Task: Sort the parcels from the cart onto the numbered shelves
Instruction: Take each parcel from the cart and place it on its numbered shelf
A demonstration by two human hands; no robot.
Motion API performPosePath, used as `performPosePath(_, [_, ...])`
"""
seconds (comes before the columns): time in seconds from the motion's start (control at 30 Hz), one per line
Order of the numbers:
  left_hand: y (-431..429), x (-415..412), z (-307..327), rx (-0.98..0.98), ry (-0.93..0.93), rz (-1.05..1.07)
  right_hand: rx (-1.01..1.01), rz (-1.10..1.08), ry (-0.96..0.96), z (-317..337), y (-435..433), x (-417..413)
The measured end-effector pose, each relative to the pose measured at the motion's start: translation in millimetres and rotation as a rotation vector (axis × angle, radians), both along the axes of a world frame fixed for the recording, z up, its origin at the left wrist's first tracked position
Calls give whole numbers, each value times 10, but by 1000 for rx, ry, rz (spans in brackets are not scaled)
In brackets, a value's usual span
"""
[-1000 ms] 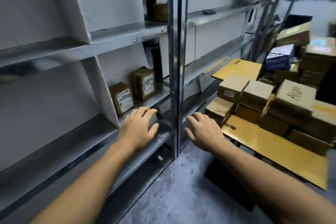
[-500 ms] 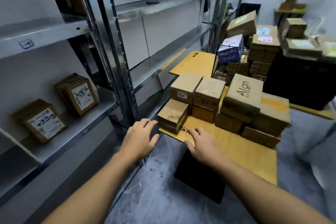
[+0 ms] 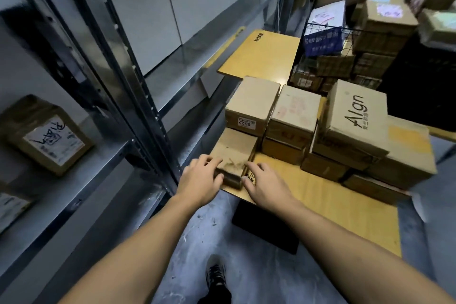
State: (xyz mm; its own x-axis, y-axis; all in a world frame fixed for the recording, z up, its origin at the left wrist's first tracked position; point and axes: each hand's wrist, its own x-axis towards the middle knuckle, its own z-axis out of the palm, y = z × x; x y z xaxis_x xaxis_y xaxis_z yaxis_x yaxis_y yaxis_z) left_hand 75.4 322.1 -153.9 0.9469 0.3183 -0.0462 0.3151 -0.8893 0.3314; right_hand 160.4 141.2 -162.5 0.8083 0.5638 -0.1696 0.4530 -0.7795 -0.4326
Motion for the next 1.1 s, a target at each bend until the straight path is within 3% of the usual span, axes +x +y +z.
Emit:
performPosePath(0.37, [261,454,-491,-374,26,94,248,-284,335,-340,408,261])
performPosePath(0.6, [91,252,-449,-513,-111,173,465,-418,440,-354,324,180])
performPosePath(1.1, [-699,-6,-64,-801,-518,331,810,-410,545,-108,-552,154])
